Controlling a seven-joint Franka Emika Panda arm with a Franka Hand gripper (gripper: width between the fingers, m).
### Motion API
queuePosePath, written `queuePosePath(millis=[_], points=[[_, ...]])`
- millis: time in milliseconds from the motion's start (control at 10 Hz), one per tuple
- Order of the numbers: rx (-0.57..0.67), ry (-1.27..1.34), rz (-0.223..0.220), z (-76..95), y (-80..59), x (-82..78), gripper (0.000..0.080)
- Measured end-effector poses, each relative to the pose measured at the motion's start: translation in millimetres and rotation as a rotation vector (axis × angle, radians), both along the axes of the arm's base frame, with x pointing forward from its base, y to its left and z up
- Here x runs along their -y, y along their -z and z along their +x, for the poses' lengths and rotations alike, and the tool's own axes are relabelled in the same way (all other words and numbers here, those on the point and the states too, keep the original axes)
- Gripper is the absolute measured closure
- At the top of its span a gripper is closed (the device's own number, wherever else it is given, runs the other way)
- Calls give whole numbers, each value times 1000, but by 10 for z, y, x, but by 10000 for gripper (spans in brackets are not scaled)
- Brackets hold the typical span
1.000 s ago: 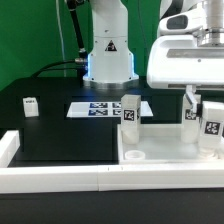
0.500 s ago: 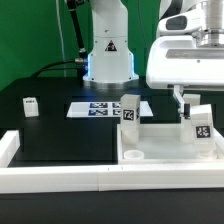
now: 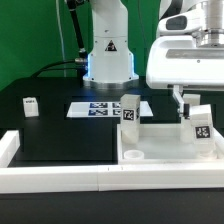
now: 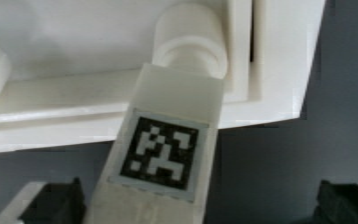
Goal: Assemble square table
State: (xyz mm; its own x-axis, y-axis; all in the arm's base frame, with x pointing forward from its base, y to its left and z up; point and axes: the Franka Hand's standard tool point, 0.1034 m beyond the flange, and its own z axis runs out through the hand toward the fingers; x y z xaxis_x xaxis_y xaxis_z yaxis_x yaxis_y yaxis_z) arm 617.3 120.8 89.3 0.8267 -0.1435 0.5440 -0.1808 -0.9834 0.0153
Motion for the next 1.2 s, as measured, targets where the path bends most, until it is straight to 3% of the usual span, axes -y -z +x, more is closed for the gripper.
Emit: queuePosePath(millis=[300, 400, 500, 600, 700, 800, 1100, 1200], points=[[0, 0, 0, 0, 0, 0, 151], [-25, -39, -31, 12, -10, 58, 151], [-75, -44, -29, 57, -129, 232, 151], [-85, -25, 8, 97, -227, 270, 151], [-104, -26, 25, 128, -226, 273, 151], [-195, -10, 38, 135, -205, 295, 151], [-513, 44, 106, 180, -330, 340, 151], [-548, 56, 113, 224, -317, 339, 151]])
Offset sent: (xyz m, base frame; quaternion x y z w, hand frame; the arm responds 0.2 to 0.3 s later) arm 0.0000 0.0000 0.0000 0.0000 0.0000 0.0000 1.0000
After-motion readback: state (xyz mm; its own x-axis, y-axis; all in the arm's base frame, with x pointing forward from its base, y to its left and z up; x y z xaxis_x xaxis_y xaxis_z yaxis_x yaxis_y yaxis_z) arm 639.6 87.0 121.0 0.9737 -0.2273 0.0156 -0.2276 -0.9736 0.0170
